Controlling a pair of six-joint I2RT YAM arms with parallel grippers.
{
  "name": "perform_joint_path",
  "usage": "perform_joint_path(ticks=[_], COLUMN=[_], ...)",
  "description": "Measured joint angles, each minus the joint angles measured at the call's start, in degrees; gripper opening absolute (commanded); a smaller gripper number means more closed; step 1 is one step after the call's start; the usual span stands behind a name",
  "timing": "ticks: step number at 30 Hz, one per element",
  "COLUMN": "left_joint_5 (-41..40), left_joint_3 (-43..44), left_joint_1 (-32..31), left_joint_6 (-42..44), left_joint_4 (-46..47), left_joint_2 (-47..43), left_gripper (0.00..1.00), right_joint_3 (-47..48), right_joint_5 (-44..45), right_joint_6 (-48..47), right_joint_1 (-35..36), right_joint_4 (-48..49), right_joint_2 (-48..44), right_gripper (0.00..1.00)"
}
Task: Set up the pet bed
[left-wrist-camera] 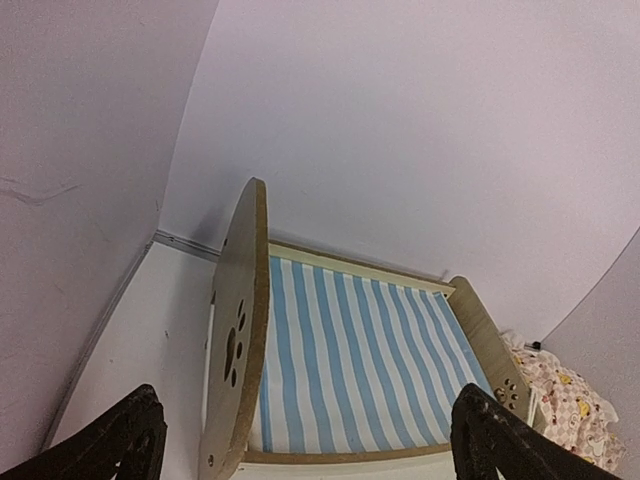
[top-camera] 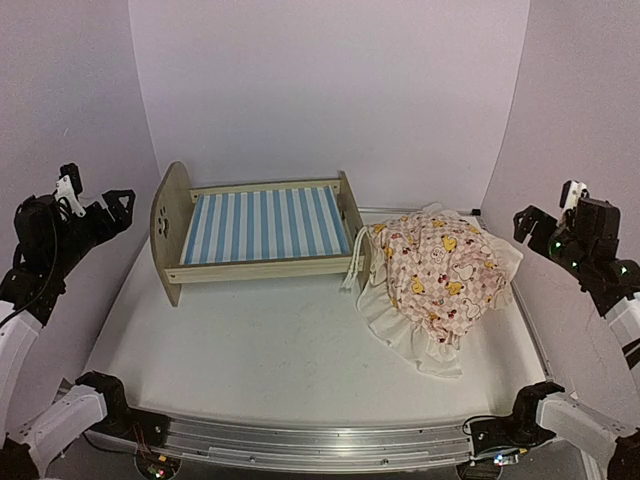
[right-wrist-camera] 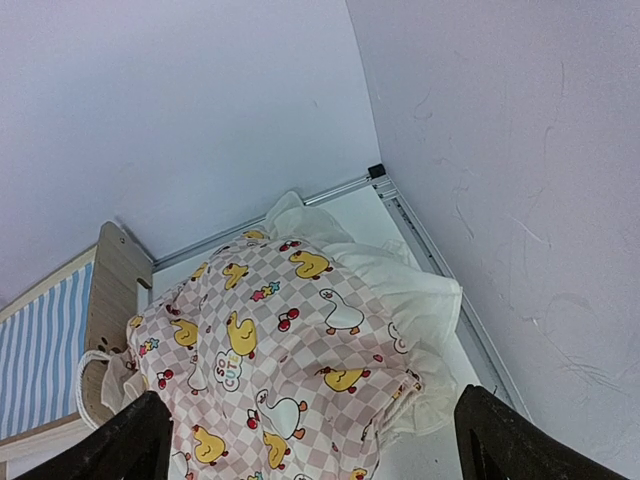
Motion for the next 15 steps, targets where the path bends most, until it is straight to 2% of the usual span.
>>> perform_joint_path(ticks=[7, 15], left_joint_5=[5.7, 17.5], left_joint_3=[1.7, 2.9], left_joint_1=[0.1, 0.2], left_joint_6=[-2.0, -4.5], left_joint_4=[0.7, 2.0], left_joint_2=[4.4, 12.1], left_gripper=[1.00, 0.99], right_joint_3=[0.5, 4.2], right_joint_5=[-0.8, -8.8], right_joint_6=[-0.4, -4.4], right_joint_1=[-0.1, 1.1], right_joint_4=[-0.5, -1.4], right_joint_2=[3.4, 18.9], right_gripper=[1.00, 1.00])
